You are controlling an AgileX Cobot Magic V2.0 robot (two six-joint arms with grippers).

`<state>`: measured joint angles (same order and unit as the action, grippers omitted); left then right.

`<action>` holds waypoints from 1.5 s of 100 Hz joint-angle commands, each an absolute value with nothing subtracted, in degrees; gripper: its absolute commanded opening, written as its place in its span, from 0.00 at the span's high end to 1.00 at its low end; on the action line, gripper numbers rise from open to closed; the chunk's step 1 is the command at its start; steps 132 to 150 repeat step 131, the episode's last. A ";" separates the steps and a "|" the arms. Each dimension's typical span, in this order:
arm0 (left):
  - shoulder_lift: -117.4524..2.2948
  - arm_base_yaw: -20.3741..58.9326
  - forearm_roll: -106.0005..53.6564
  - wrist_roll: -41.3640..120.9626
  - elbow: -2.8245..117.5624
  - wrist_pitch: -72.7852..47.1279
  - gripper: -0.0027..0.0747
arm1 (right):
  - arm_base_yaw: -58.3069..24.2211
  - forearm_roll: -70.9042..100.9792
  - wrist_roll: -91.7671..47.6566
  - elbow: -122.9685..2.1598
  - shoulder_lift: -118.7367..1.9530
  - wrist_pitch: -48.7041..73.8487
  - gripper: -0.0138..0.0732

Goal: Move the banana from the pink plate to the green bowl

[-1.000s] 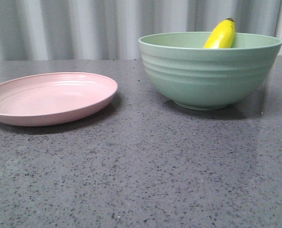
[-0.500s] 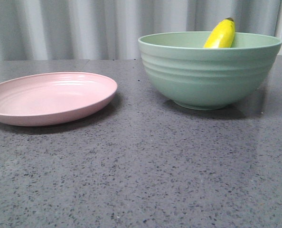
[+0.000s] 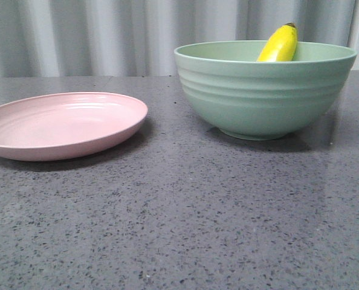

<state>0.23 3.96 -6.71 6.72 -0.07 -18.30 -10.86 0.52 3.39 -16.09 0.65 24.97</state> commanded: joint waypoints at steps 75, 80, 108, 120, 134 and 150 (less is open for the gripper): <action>2.12 3.83 -6.77 6.15 -1.53 -16.15 0.99 | 6.72 -2.69 2.96 2.26 1.69 16.85 0.93; 2.12 3.83 -6.77 6.15 -1.53 -16.15 0.99 | 6.72 -2.69 2.96 2.26 1.69 16.85 0.93; 2.12 3.83 -6.77 6.15 -1.53 -16.15 0.99 | 6.72 -2.69 2.96 2.26 1.69 16.74 0.93; 2.12 3.83 -6.77 6.15 -1.53 -16.15 0.99 | 6.72 -2.69 2.96 2.26 1.69 16.74 0.93; 2.12 3.83 -6.77 6.15 -1.53 -16.15 0.99 | 6.72 -2.69 2.96 2.26 1.69 16.74 0.93; 2.12 3.83 -6.77 6.15 -1.53 -16.15 0.99 | 6.72 -2.69 2.96 2.26 1.69 16.74 0.93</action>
